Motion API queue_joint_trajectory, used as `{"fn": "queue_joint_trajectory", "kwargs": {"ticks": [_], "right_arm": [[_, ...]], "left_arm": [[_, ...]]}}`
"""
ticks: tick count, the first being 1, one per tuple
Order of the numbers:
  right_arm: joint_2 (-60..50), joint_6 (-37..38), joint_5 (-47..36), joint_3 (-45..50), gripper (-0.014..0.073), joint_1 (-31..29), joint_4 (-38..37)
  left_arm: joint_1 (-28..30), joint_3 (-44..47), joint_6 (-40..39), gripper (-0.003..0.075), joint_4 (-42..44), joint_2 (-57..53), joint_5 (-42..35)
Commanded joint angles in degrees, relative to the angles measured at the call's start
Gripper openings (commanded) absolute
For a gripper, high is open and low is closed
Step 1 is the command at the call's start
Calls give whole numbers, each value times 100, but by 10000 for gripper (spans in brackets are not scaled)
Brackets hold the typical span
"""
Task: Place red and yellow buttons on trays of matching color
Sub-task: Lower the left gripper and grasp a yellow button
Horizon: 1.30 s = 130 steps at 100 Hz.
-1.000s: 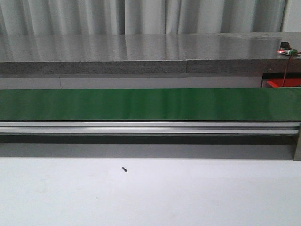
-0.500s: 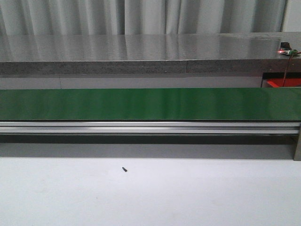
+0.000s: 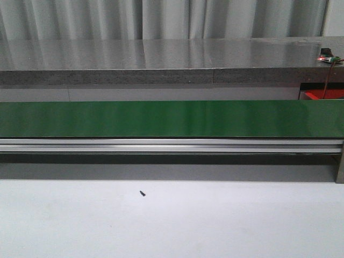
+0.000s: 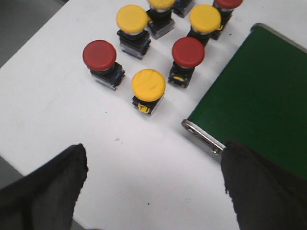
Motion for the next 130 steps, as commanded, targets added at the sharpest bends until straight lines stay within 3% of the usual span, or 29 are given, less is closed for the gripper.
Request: {"fn": "queue_joint_trajectory", "kwargs": {"ticks": [1, 20, 41, 74, 130], "right_arm": [[-107, -20, -457, -105, -48, -24, -1], [-107, -20, -457, -105, -48, -24, -1], [-107, -20, -457, -105, -48, -24, -1], [-107, -20, -457, -105, -48, -24, -1], [-107, -20, -457, -105, -48, -24, -1]], "left_arm": [[141, -343, 168, 568, -113, 149, -78], [424, -716, 854, 568, -835, 851, -57], [475, -1127, 1056, 568, -889, 1538, -64], [475, -1527, 1060, 568, -889, 2467, -169], [475, -1532, 1060, 567, -834, 2833, -649]]}}
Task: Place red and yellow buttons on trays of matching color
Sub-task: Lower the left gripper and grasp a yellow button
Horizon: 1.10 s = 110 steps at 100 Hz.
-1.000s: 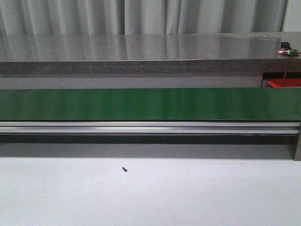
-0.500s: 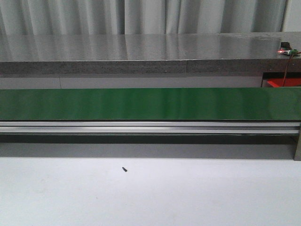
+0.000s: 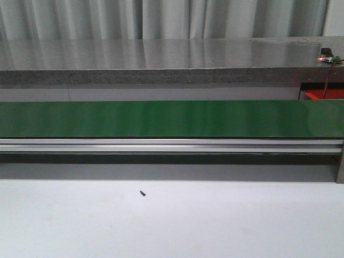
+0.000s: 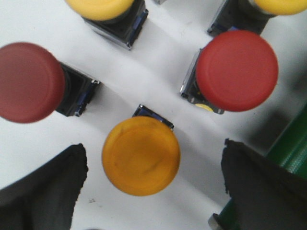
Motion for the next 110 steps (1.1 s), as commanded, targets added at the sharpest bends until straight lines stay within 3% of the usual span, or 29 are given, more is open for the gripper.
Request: {"fn": "queue_joint_trajectory", "kwargs": {"ticks": [1, 12, 36, 45, 77, 110], "right_arm": [[-107, -20, -457, -105, -48, -24, -1], [-107, -20, -457, -105, -48, -24, -1], [-107, -20, -457, -105, -48, -24, -1], [-107, -20, -457, -105, -48, -24, -1], [-107, -20, -457, -105, -48, -24, -1], [-107, -20, -457, -105, -48, -24, -1]], "left_arm": [[21, -184, 17, 566, 24, -266, -229], [21, -184, 17, 528, 123, -266, -229], [21, -184, 17, 295, 177, -266, -172], [21, -184, 17, 244, 177, -266, -153], [21, -184, 17, 227, 346, -445, 36], [21, -184, 17, 227, 535, -1428, 236]]}}
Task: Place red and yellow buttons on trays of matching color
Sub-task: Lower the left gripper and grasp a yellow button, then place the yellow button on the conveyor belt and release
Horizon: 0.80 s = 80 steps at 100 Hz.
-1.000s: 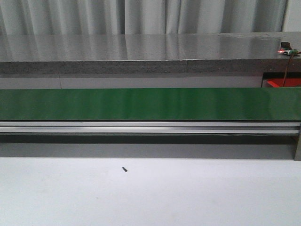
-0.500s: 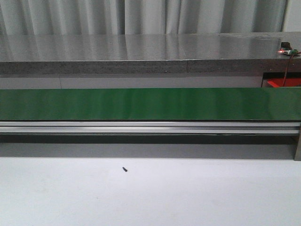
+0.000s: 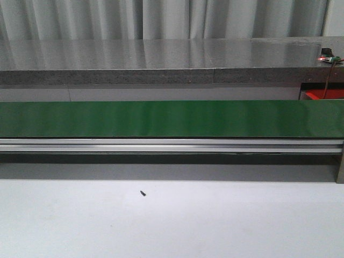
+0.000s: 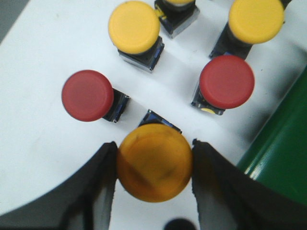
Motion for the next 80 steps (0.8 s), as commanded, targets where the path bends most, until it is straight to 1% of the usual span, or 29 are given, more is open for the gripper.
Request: {"fn": "queue_joint_trajectory", "kwargs": {"ticks": [1, 13, 26, 38, 56, 80], "right_arm": [[-107, -20, -457, -105, -48, -24, -1], [-107, -20, -457, -105, -48, -24, -1], [-107, -20, -457, -105, -48, -24, -1], [-107, -20, -457, -105, -48, -24, -1], [-107, -20, -457, -105, -48, -24, -1], [-107, -20, -457, -105, -48, -24, -1]], "left_arm": [[21, -184, 17, 227, 57, -513, -41], [-2, -184, 46, 227, -147, -795, 176], [-4, -193, 523, 227, -826, -1019, 135], [-37, -275, 786, 226, -1250, -1030, 171], [-358, -288, 964, 223, -1238, -1007, 161], [-933, -288, 964, 222, -1238, -773, 151]]}}
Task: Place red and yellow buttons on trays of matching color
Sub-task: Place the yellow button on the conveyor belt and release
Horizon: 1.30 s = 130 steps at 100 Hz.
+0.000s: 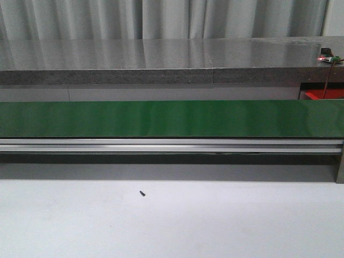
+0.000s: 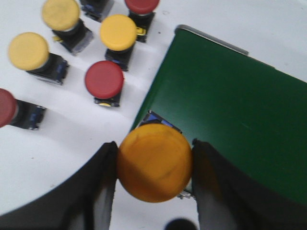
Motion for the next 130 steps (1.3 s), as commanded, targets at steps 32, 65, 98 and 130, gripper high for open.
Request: {"fn": "queue_joint_trajectory", "kwargs": {"ticks": [32, 65, 98, 130], "right_arm": [[-107, -20, -457, -105, -48, -24, -1], [-107, -20, -457, -105, -48, -24, -1], [-107, -20, -457, -105, -48, -24, -1], [-107, -20, -457, -105, -48, -24, -1]], "left_arm": [[-518, -198, 15, 222, -78, 336, -301], [-518, -370, 151, 529, -166, 376, -189], [-624, -606, 256, 619, -190, 26, 25], [139, -606, 256, 619, -190, -449, 74]]}}
